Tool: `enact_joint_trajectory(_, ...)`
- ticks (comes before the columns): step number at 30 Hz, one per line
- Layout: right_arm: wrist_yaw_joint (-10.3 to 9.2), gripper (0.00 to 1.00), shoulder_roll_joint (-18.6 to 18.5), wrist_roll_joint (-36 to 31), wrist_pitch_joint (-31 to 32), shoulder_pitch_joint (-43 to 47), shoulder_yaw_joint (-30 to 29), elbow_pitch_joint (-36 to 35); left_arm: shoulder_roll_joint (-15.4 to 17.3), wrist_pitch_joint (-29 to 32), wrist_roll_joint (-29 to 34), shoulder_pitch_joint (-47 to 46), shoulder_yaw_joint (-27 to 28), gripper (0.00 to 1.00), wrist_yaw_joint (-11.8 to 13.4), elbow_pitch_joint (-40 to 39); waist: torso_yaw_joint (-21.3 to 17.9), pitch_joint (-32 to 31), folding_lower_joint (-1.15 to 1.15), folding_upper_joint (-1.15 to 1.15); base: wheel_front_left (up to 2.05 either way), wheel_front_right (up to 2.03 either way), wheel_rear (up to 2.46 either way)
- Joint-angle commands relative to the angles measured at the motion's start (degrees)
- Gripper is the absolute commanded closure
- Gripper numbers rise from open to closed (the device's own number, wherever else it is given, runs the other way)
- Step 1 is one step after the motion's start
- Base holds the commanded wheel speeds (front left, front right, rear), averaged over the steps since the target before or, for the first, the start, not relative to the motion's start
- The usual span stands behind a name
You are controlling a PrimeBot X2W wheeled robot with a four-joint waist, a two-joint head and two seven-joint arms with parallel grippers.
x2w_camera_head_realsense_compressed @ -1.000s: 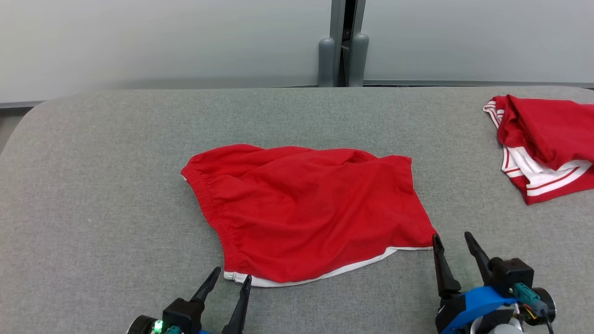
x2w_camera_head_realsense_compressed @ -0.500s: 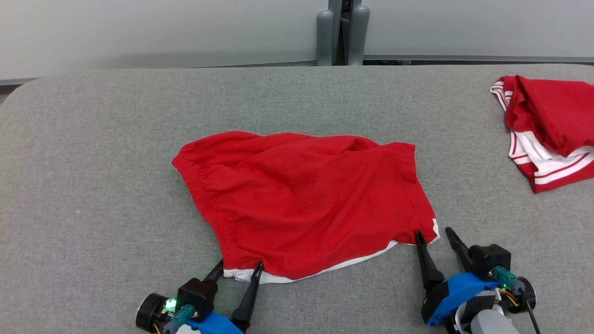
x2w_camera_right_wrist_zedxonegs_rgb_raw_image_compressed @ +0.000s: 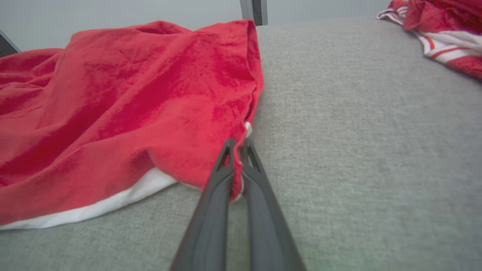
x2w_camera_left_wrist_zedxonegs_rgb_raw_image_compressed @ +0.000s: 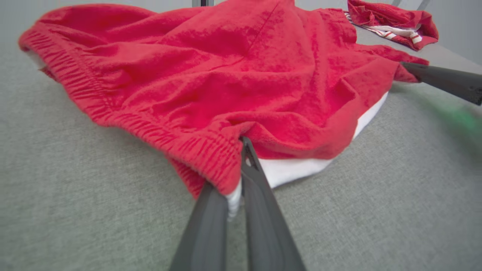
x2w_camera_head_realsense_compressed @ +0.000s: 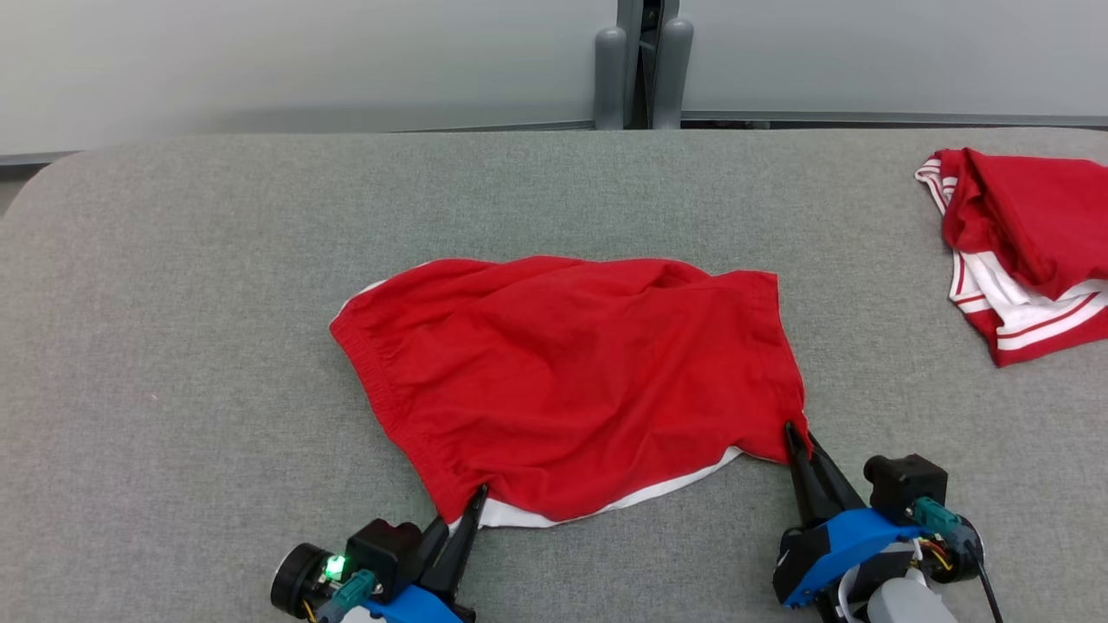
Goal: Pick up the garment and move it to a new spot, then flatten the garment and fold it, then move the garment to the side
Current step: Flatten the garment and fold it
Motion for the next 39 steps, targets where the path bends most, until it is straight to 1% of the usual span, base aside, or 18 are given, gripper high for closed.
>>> enact_joint_trajectory(1,-0.02,1.00,0.1,0.2,0.1,1.1,0.1,-0.8,0.4,-0.1,-0.3,1.0,-0.2,1.00,-0.2,-0.5,0.1,-0.7,-0.01,0.00,0.00,0.00,0.00)
enact_joint_trajectory(13,-0.02,1.00,-1.1,0.9,0.1,11.6,-1.1,-12.7,2.1,-0.1,0.6,8.5,-0.9,1.00,-0.2,-11.1,0.2,-4.7,-0.01,0.00,0.00,0.00,0.00)
enact_joint_trajectory(17,-0.02,1.00,-1.1,1.2,0.1,12.8,-0.6,-15.5,2.3,-0.1,0.9,9.3,-0.5,1.00,-0.2,-13.6,-0.1,-5.4,-0.01,0.00,0.00,0.00,0.00)
enact_joint_trajectory(20,-0.02,1.00,-1.2,1.9,0.1,11.1,0.4,-17.0,2.7,-0.1,1.5,7.5,0.1,1.00,-0.2,-15.2,-0.4,-5.4,-0.01,0.00,0.00,0.00,0.00)
enact_joint_trajectory(25,-0.02,1.00,-2.5,2.6,0.1,4.1,2.4,-18.5,4.3,-0.1,2.5,0.9,1.6,1.00,-0.2,-17.1,-1.3,-3.8,-0.01,0.00,0.00,0.00,0.00)
enact_joint_trajectory(30,-0.02,1.00,-3.8,3.7,0.1,-9.3,4.1,-17.3,6.8,-0.1,2.7,-11.7,2.4,1.00,-0.2,-17.3,-2.2,0.5,-0.01,0.00,0.00,0.00,0.00)
enact_joint_trajectory(34,-0.02,1.00,-4.1,4.7,0.0,-23.0,5.2,-13.7,9.1,-0.1,1.7,-24.3,2.8,1.00,-0.2,-14.7,-3.4,5.1,-0.01,0.00,0.00,0.00,0.00)
enact_joint_trajectory(37,-0.02,1.00,-3.5,5.9,0.0,-33.0,5.3,-9.9,11.2,-0.1,0.7,-33.7,2.2,1.00,-0.1,-11.0,-4.4,8.6,-0.01,0.00,0.00,0.00,0.00)
enact_joint_trajectory(39,-0.02,1.00,-2.9,7.4,0.0,-39.4,5.5,-6.8,11.6,-0.1,-0.5,-39.6,1.7,1.00,-0.1,-8.6,-5.1,10.7,-0.01,0.00,0.00,0.00,0.00)
